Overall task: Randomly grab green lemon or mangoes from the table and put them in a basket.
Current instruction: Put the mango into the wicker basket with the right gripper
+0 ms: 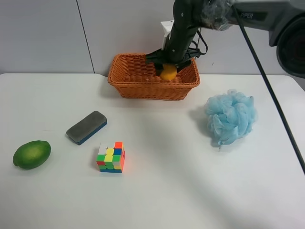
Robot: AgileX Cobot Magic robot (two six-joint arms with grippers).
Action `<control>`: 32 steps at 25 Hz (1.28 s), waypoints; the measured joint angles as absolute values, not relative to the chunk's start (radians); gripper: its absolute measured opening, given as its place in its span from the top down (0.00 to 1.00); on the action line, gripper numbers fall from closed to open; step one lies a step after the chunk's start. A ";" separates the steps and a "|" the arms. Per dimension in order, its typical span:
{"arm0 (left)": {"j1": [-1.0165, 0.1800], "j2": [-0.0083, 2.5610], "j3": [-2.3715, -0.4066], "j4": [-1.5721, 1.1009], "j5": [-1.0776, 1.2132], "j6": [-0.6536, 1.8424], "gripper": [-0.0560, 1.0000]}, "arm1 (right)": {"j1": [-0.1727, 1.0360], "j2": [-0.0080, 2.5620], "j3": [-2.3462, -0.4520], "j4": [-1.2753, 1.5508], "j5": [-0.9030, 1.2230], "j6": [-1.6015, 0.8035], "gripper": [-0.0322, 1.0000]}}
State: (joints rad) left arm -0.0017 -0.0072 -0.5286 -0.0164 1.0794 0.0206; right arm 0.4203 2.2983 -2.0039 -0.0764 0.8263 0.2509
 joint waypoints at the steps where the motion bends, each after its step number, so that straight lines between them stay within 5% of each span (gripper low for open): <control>1: -0.002 -0.007 -0.529 -0.016 1.079 0.021 0.01 | 0.420 2.308 -2.004 -0.076 0.811 0.251 0.37; 11: -0.002 -0.007 -0.529 -0.016 1.079 0.021 0.01 | 0.420 2.329 -2.004 -0.076 0.746 0.252 0.37; 17: -0.002 -0.007 -0.529 -0.016 1.079 0.021 0.01 | 0.420 2.329 -2.005 -0.077 0.734 0.252 0.04; 32: -0.002 -0.007 -0.529 -0.016 1.079 0.021 0.01 | 0.417 2.115 -2.009 -0.079 0.999 0.251 0.01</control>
State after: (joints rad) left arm -0.0017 -0.0072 -0.5286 -0.0164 1.0794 0.0206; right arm 0.4167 2.1153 -2.0086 -0.0793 0.9990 0.2507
